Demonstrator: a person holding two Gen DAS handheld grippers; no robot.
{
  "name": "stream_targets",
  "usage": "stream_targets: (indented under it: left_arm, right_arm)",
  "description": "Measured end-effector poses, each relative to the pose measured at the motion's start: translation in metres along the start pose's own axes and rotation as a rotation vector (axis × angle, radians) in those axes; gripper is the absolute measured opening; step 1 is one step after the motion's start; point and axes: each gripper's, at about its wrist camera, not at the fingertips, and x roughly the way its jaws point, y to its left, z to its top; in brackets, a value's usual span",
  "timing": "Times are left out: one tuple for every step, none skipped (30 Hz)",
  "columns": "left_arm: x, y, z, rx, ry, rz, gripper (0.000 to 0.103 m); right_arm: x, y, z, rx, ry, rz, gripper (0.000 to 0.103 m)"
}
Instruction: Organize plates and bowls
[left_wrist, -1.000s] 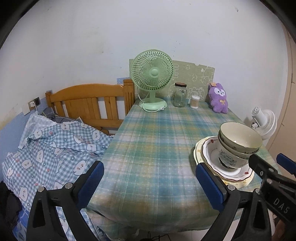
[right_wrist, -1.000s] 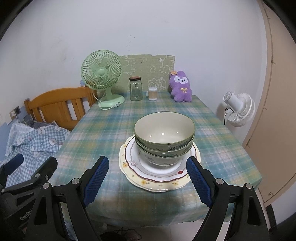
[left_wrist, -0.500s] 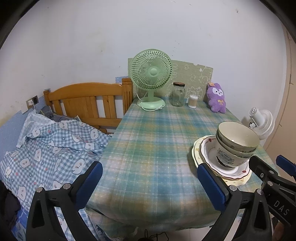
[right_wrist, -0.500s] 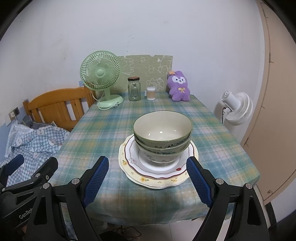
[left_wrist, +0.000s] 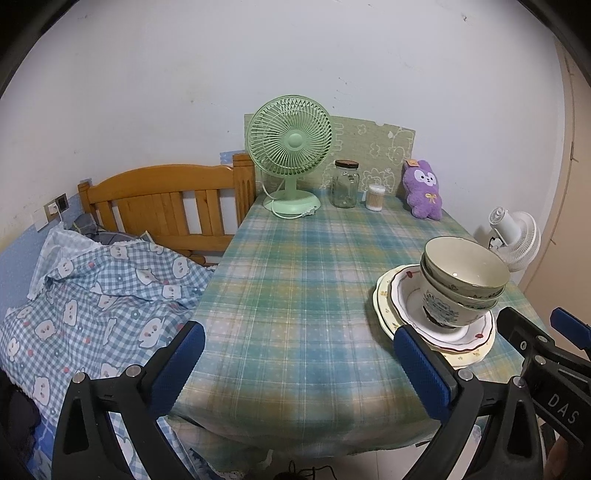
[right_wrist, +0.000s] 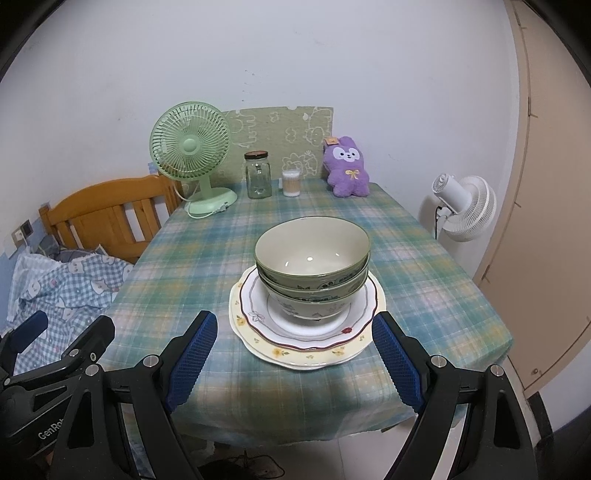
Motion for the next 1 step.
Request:
stream_targets:
  left_arm:
    - [0.0002,0.0001,0.0002,0.000,0.000,-0.002,0.103]
  right_arm:
    - [-0.0004,-0.0001,0.0000,0.000,0.000,0.000,0.088]
